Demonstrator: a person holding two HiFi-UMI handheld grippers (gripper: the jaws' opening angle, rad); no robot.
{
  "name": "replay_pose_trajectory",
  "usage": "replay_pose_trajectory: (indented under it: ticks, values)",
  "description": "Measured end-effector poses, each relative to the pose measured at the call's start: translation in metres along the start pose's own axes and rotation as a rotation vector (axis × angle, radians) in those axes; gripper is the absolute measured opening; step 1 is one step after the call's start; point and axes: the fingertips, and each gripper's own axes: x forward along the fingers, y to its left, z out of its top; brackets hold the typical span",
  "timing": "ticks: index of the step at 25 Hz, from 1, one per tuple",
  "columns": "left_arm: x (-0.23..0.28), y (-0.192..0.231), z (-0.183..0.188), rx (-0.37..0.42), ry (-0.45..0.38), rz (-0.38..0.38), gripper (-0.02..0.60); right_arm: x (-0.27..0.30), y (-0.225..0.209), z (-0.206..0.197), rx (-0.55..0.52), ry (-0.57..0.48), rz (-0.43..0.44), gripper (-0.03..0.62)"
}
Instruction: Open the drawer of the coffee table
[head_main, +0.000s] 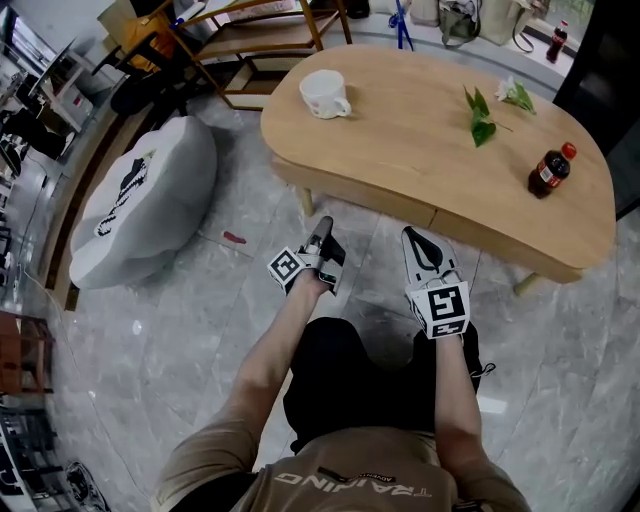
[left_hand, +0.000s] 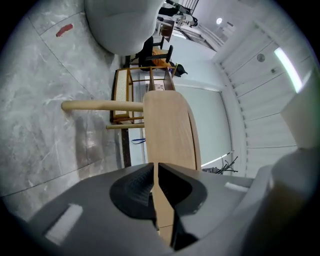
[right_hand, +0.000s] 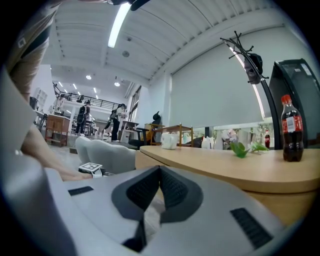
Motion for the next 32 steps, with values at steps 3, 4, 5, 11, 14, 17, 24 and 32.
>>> replay_pose_trajectory:
  ticks: [3,4,5,11,14,17,24,32]
  values:
    - [0.014,-0.003,0.002,0.002,-0.007,-0.082,0.142,-0.006,-0.004,-0.005,0.011,0.008,-0.009,0.005]
    - [0.021,-0.003,0.002,0.01,-0.005,-0.094,0.189,-0.009,-0.005,-0.008,0.012,0.012,-0.008,0.005]
    - [0.028,-0.001,0.003,0.02,-0.004,-0.101,0.217,-0.011,-0.005,-0.012,0.011,0.019,-0.008,0.005]
    - [0.058,-0.004,0.012,0.02,-0.045,-0.216,0.239,-0.018,-0.008,-0.034,0.034,0.06,-0.009,0.005]
    - [0.064,-0.002,0.014,0.003,-0.064,-0.271,0.239,-0.02,-0.009,-0.043,0.041,0.075,-0.012,0.005]
    - [0.065,-0.001,0.013,-0.027,-0.054,-0.33,0.242,-0.019,-0.013,-0.045,0.042,0.08,-0.018,0.005]
    - [0.067,0.0,0.013,-0.095,-0.068,-0.417,0.238,-0.013,-0.016,-0.05,0.052,0.084,-0.019,0.005]
    - [0.065,0.0,0.012,-0.117,-0.088,-0.43,0.225,-0.012,-0.014,-0.048,0.083,0.077,-0.012,0.005]
